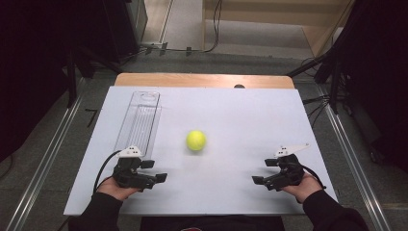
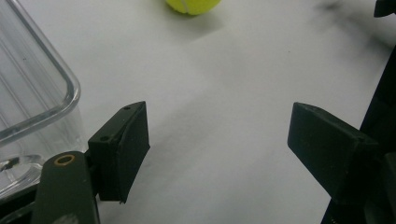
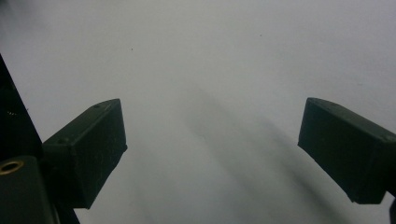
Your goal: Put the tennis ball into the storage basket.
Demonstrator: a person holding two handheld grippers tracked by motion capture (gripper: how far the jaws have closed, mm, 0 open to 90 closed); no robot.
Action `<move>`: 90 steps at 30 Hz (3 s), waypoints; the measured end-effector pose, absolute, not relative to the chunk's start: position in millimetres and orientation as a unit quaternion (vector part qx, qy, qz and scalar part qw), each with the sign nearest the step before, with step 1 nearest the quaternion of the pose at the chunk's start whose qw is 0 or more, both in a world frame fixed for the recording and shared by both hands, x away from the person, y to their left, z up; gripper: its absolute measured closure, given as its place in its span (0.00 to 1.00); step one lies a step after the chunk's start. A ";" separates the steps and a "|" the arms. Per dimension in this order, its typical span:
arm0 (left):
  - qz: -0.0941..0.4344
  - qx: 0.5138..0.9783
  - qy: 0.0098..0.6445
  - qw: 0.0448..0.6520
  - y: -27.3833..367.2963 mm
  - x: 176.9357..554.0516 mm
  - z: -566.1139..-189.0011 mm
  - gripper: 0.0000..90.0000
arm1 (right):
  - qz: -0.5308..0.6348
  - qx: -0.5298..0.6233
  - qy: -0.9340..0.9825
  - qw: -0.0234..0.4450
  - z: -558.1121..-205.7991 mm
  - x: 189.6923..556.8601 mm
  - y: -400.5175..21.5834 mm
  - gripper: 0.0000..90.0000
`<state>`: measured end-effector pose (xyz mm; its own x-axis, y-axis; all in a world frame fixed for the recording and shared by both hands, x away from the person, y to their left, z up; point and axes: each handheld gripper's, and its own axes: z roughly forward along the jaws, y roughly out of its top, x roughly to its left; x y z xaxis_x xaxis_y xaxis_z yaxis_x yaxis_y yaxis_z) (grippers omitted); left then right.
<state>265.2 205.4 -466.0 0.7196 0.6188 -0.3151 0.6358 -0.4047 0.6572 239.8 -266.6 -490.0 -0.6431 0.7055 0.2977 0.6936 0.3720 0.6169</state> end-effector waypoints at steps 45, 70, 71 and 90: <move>-0.036 0.850 0.348 0.395 165.9 276.7 -447.9 0.00 | 0.367 0.423 0.829 0.006 -490.7 240.5 -266.9 0.06; -0.029 0.850 0.352 0.391 150.0 287.7 -442.9 0.03 | 0.367 0.423 0.829 0.005 -490.9 240.2 -266.6 0.06; -0.025 0.852 0.352 0.388 148.9 288.7 -442.0 0.03 | 0.367 0.423 0.829 0.005 -491.0 240.3 -266.7 0.06; -0.023 0.845 0.362 0.393 140.0 308.8 -434.7 0.03 | 0.367 0.422 0.829 0.004 -491.3 240.3 -266.6 0.07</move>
<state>308.8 140.0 -434.7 0.7365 0.5946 -0.3227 0.6301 -0.4293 0.6471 240.3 -266.6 -491.3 -0.6440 0.7023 0.3033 0.6963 0.3740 0.6126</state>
